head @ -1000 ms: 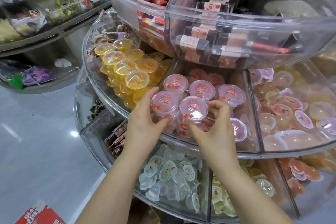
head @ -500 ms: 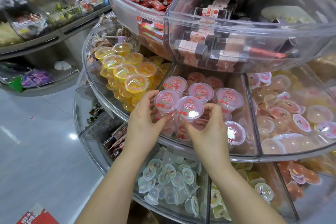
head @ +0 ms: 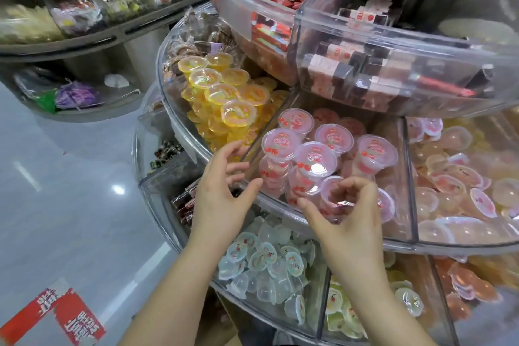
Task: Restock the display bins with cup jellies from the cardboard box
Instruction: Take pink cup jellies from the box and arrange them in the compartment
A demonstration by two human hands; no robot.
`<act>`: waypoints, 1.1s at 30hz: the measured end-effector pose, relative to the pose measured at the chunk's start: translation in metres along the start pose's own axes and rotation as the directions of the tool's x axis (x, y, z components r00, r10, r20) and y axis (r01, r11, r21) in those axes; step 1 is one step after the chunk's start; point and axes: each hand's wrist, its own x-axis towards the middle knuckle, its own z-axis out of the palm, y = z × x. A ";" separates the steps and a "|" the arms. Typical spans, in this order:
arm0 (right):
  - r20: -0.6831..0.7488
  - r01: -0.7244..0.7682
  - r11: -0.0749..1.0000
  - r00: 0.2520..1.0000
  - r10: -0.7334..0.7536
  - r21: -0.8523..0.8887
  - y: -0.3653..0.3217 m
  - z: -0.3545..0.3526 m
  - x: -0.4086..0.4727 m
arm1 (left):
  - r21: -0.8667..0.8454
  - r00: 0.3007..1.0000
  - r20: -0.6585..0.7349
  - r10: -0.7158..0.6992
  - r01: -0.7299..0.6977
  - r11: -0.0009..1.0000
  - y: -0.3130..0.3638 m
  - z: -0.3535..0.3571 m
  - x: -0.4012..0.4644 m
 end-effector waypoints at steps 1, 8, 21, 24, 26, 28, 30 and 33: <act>0.020 0.034 0.999 0.999 -0.035 0.015 -0.006 0.002 -0.007 | 0.000 1.000 -0.025 -0.018 0.018 1.000 -0.002 -0.008 -0.009; 0.669 -0.025 0.981 0.734 -0.113 0.193 -0.020 0.082 -0.077 | 0.077 0.953 -0.198 -0.229 0.248 0.966 -0.070 -0.090 -0.109; 0.839 0.251 0.802 0.125 0.529 -0.542 0.320 0.309 -0.238 | 0.090 0.437 -0.082 -0.896 0.898 0.430 -0.427 -0.093 -0.313; 0.773 0.407 0.691 0.067 0.630 -0.598 0.407 0.359 -0.260 | 0.240 0.337 0.040 -0.941 0.911 0.337 -0.520 -0.065 -0.335; 0.735 0.460 0.633 0.065 0.675 -0.623 0.458 0.394 -0.269 | 0.234 0.273 0.071 -0.959 0.930 0.282 -0.574 -0.045 -0.342; 0.784 0.622 0.584 0.080 0.615 -0.521 0.505 0.430 -0.274 | 0.213 0.221 0.075 -0.972 0.949 0.233 -0.623 -0.022 -0.344; 0.831 0.813 0.463 0.045 0.555 -0.353 0.541 0.465 -0.273 | 0.224 0.198 0.104 -0.975 0.950 0.216 -0.666 0.006 -0.337; 0.815 0.927 0.339 -0.073 0.575 -0.157 0.576 0.503 -0.266 | 0.261 0.175 0.196 -0.965 0.939 0.223 -0.716 0.052 -0.318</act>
